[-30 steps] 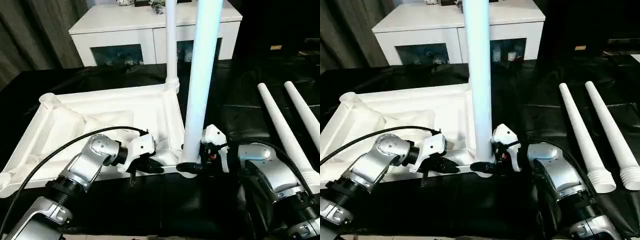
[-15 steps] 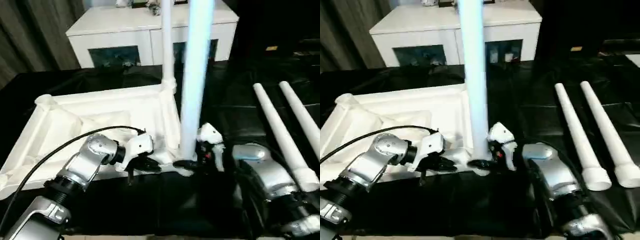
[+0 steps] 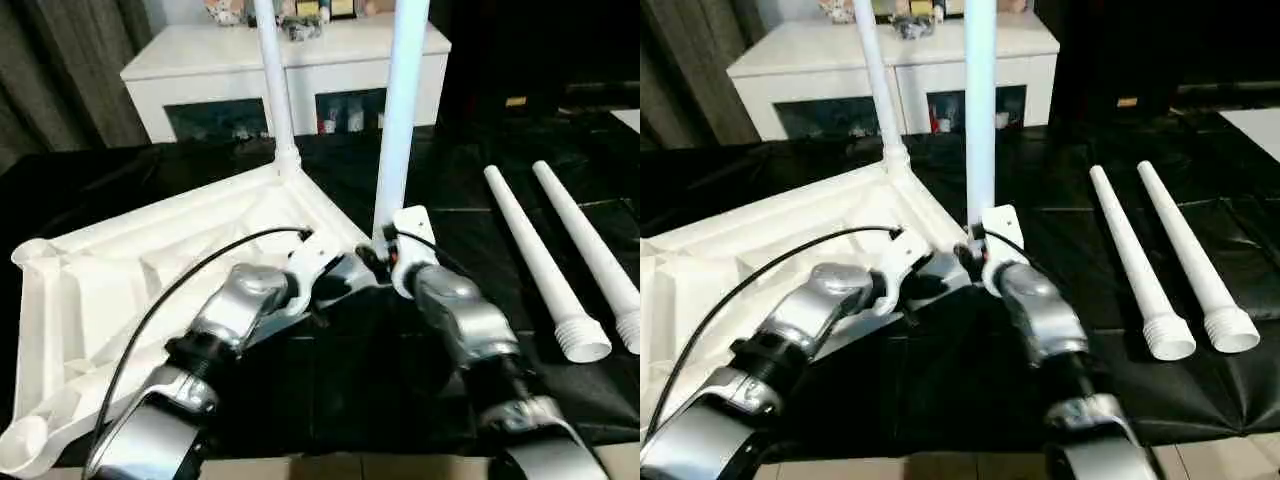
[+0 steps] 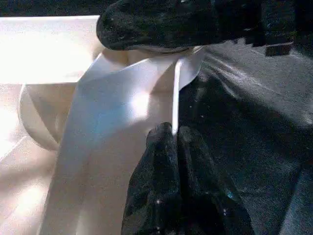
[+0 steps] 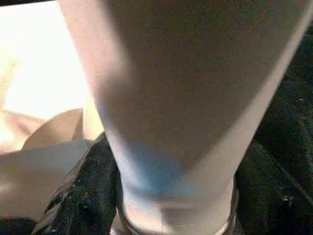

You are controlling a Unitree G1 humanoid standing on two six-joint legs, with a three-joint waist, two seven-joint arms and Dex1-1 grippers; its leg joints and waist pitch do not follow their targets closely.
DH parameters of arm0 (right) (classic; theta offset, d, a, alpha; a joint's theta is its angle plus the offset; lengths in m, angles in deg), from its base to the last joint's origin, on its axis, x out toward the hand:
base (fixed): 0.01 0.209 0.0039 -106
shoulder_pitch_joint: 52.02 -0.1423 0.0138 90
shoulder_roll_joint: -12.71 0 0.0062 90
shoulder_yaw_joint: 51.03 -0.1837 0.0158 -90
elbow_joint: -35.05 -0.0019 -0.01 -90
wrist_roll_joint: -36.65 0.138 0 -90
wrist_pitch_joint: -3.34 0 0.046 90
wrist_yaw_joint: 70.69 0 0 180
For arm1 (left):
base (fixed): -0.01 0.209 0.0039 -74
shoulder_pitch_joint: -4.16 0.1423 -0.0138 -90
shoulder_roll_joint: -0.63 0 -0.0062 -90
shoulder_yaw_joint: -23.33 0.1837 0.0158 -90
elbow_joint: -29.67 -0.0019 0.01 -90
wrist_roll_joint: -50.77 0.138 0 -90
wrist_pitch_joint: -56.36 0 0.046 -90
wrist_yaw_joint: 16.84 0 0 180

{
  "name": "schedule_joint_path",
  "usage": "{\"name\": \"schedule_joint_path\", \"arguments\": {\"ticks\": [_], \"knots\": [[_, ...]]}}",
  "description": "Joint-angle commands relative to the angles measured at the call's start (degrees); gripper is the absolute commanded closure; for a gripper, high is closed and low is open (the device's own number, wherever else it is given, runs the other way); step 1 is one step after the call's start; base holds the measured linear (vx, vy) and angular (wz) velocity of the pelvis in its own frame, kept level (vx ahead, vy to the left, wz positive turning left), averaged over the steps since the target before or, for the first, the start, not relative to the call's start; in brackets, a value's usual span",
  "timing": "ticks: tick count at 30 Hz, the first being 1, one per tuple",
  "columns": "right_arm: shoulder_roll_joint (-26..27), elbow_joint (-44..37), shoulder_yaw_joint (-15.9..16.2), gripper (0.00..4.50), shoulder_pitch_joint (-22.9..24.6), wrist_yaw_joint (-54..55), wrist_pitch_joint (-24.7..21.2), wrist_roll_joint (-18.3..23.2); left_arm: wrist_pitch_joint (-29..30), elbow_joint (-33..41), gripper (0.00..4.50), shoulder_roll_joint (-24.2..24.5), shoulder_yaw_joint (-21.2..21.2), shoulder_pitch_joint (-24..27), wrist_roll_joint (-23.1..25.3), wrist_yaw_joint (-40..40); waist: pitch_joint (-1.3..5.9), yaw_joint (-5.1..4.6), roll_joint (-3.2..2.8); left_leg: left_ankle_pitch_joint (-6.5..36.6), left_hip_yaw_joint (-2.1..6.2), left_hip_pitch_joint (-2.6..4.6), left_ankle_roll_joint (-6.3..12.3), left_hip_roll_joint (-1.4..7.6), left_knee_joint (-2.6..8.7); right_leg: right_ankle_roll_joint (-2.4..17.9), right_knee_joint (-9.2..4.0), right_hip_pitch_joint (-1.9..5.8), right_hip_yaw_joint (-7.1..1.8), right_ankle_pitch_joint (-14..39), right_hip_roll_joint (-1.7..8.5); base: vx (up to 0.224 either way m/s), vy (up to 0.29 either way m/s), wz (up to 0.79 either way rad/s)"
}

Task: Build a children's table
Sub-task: Rotate leg to tighten

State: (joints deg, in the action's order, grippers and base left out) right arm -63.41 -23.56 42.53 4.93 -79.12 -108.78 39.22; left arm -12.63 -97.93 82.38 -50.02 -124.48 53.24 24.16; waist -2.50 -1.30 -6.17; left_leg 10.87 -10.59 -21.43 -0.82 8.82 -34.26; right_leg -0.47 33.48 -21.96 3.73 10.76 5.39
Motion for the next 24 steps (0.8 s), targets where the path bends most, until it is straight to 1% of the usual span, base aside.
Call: {"name": "schedule_joint_path", "arguments": {"ticks": [1,2,3,4,5,6,7,8,9,10,11,12,13,14,15,16,17,18,19,20,21,22,23,24], "knots": [[2.4,2.5,1.2,1.83,0.3,-2.3,0.6,0.7,0.7,-2.0,4.5,1.1,-1.1,-0.2,2.5,-4.9,2.41,-0.32,0.87,30.4,3.07,1.33,-2.4,3.35,5.43,6.1,-5.98,0.34,-1.78,33.1,3.75,0.0,0.0,0.0],[2.5,2.2,1.5,1.83,0.2,-3.6,1.5,0.9,0.6,-1.7,4.5,1.3,-0.9,-0.1,2.6,-4.4,2.49,-0.41,0.83,30.5,3.17,1.09,-2.43,3.49,5.65,6.4,-5.82,0.56,-1.73,31.2,3.77,0.0,0.0,0.0],[2.2,1.4,2.2,1.48,0.3,-5.9,3.2,0.9,0.3,-1.0,4.5,1.6,-0.4,0.3,2.5,-3.4,2.57,-0.42,0.93,30.2,3.2,0.91,-2.38,3.54,5.77,6.6,-5.72,0.78,-1.71,29.9,3.75,0.0,0.0,0.0],[2.0,1.0,2.6,1.27,0.4,-6.9,3.8,0.9,-0.4,-0.8,4.5,1.9,-0.1,0.5,2.4,-2.7,2.66,-0.33,0.89,29.7,3.2,0.72,-2.34,3.68,5.91,7.3,-5.47,0.83,-1.82,27.2,3.73,0.0,0.0,0.0],[1.5,0.0,3.4,1.13,0.7,-9.5,4.4,1.2,-1.6,-0.3,4.5,2.3,0.0,0.9,2.0,-1.6,2.9,-0.02,0.75,28.5,2.81,0.99,-2.12,3.71,5.76,9.1,-5.23,0.61,-2.1,22.9,3.67,0.0,0.0,0.0],[0.9,-0.7,3.9,1.11,0.8,-10.6,4.8,1.2,-2.7,0.5,4.5,3.0,0.5,1.4,1.8,0.0,2.91,-0.08,0.75,28.0,2.68,0.87,-1.99,3.67,5.71,9.7,-5.1,0.7,-2.17,21.4,3.63,0.0,0.0,0.0],[0.9,-0.7,3.9,1.03,0.8,-10.6,4.8,1.2,-2.7,0.5,4.5,3.0,0.5,1.4,1.8,0.0,2.96,-0.1,0.81,27.0,2.74,0.58,-1.7,3.66,5.74,10.2,-4.92,1.01,-2.16,19.9,3.72,0.0,0.0,0.0],[0.3,-1.1,4.3,0.92,0.8,-11.5,5.1,1.1,-3.4,1.2,4.5,3.6,1.0,1.8,1.7,1.5,3.25,-0.09,0.76,22.9,2.62,-0.08,-0.59,3.67,5.64,11.4,-4.37,1.6,-2.12,15.4,3.81,0.0,0.0,0.0],[0.0,-1.4,4.5,0.79,0.9,-12.3,5.3,1.2,-3.5,1.6,4.5,3.9,1.1,2.1,1.5,2.3,3.25,-0.09,0.76,22.9,2.62,-0.08,-0.59,3.67,5.64,11.4,-4.37,1.6,-2.12,15.4,3.81,0.0,0.0,0.0],[-0.6,-1.9,4.7,0.71,1.0,-13.6,5.4,1.3,-2.9,2.2,4.5,4.3,1.1,2.6,1.3,3.2,3.37,0.06,0.93,20.3,2.28,-0.05,0.72,3.68,5.3,12.5,-4.25,1.68,-2.18,13.5,3.94,0.0,0.0,0.0],[-2.4,-3.4,5.4,0.71,1.5,-16.6,5.3,1.6,-4.1,3.3,4.5,5.4,1.7,3.4,1.0,5.8,3.36,0.09,0.92,19.8,2.18,-0.03,1.16,3.66,5.19,12.6,-4.31,1.61,-2.18,13.7,3.93,0.0,0.0,0.0],[-4.5,-5.3,6.2,0.71,2.2,-20.4,5.2,2.1,-4.1,4.8,4.5,6.6,2.1,4.3,0.5,8.3,3.45,0.44,0.84,18.9,2.12,0.02,2.0,3.71,5.02,12.7,-4.3,1.79,-2.17,13.7,3.88,0.0,0.0,0.0],[-6.4,-6.8,6.9,0.71,2.8,-23.7,5.2,2.3,-4.4,6.0,4.5,7.6,2.6,4.9,0.2,10.2,3.54,0.59,0.98,18.0,2.15,-0.15,2.37,3.79,4.94,12.9,-4.14,1.98,-2.18,12.8,3.92,0.0,0.0,0.0],[-8.7,-8.2,8.0,0.71,3.7,-27.3,6.1,2.1,-6.9,7.0,4.5,8.7,3.1,5.6,-0.3,12.8,3.66,0.62,0.89,15.9,2.06,-0.32,3.32,3.89,4.79,13.5,-3.8,1.98,-2.19,10.3,3.87,0.0,0.0,0.0],[-10.5,-9.3,8.8,0.71,4.5,-30.9,6.6,2.2,-8.7,8.0,4.5,9.7,3.4,6.2,-1.1,15.5,3.68,0.73,0.8,15.3,2.06,-0.33,3.77,3.89,4.7,13.8,-3.78,1.98,-2.11,9.3,3.84,0.056,-0.024,-0.02],[-12.9,-10.8,9.5,0.71,5.5,-35.2,6.8,2.8,-9.9,9.8,4.5,10.8,3.6,7.0,-2.7,19.2,3.94,1.06,1.3,13.1,1.89,-0.3,4.66,3.91,4.35,14.6,-3.39,2.21,-2.09,6.5,3.8,0.059,-0.02,-0.01],[-14.2,-11.6,9.9,0.71,6.0,-37.5,7.0,3.1,-10.0,10.8,4.5,11.4,3.7,7.5,-3.6,21.2,4.15,1.63,1.18,10.0,1.77,-0.33,6.05,4.12,4.06,15.5,-2.75,2.33,-2.05,2.9,3.87,0.059,-0.02,-0.01],[-16.7,-13.4,10.4,0.71,7.0,-41.9,6.9,4.0,-9.1,12.4,4.5,12.8,3.8,7.9,-4.8,24.1,4.22,2.14,0.92,7.2,1.59,-0.04,7.09,4.26,3.81,16.5,-2.37,1.96,-1.97,-0.2,3.59,0.056,-0.012,-0.01],[-17.0,-13.6,10.5,0.71,7.1,-42.4,6.9,4.2,-9.0,12.6,4.5,13.0,3.9,7.9,-4.8,24.4,4.32,2.37,1.01,6.5,1.48,0.06,7.55,4.2,3.68,17.1,-2.19,1.98,-1.89,-1.6,3.39,0.0,0.0,0.0],[-19.2,-15.1,11.0,0.71,7.8,-46.1,6.7,5.1,-8.2,13.3,4.5,14.1,4.1,8.1,-5.0,26.0,4.47,2.94,0.92,4.9,1.38,0.29,8.53,4.28,3.36,17.8,-1.88,1.74,-1.92,-3.5,3.39,0.0,0.0,0.0],[-20.5,-15.9,11.3,0.71,8.2,-48.0,6.5,5.5,-8.1,13.8,4.5,14.8,4.3,8.3,-5.1,27.2,4.42,3.57,0.96,3.8,1.31,0.21,9.39,4.33,3.22,17.8,-1.76,1.75,-1.93,-4.1,3.4,0.0,0.0,0.0],[-20.5,-15.9,11.3,0.71,8.2,-48.0,6.5,5.5,-8.1,13.8,4.5,14.8,4.3,8.3,-5.1,27.2,4.4,3.86,0.92,3.9,1.21,0.3,9.52,4.37,3.18,17.9,-1.76,1.57,-1.97,-3.9,3.42,0.0,0.0,0.0],[-21.6,-16.4,11.5,0.71,8.4,-49.4,6.3,5.8,-8.2,14.1,4.5,15.3,4.4,8.5,-5.2,28.0,4.24,4.15,0.93,4.8,1.31,0.27,9.16,4.48,3.41,17.6,-1.88,1.6,-1.94,-1.9,3.37,0.0,0.0,0.0],[-22.5,-16.8,11.7,0.71,8.6,-50.5,6.2,6.0,-8.3,14.4,4.5,15.6,4.4,8.7,-5.2,28.3,4.12,4.33,0.74,6.6,1.27,0.44,8.14,4.55,3.59,17.3,-2.08,1.48,-1.99,0.6,3.37,0.0,0.0,0.0]]}}
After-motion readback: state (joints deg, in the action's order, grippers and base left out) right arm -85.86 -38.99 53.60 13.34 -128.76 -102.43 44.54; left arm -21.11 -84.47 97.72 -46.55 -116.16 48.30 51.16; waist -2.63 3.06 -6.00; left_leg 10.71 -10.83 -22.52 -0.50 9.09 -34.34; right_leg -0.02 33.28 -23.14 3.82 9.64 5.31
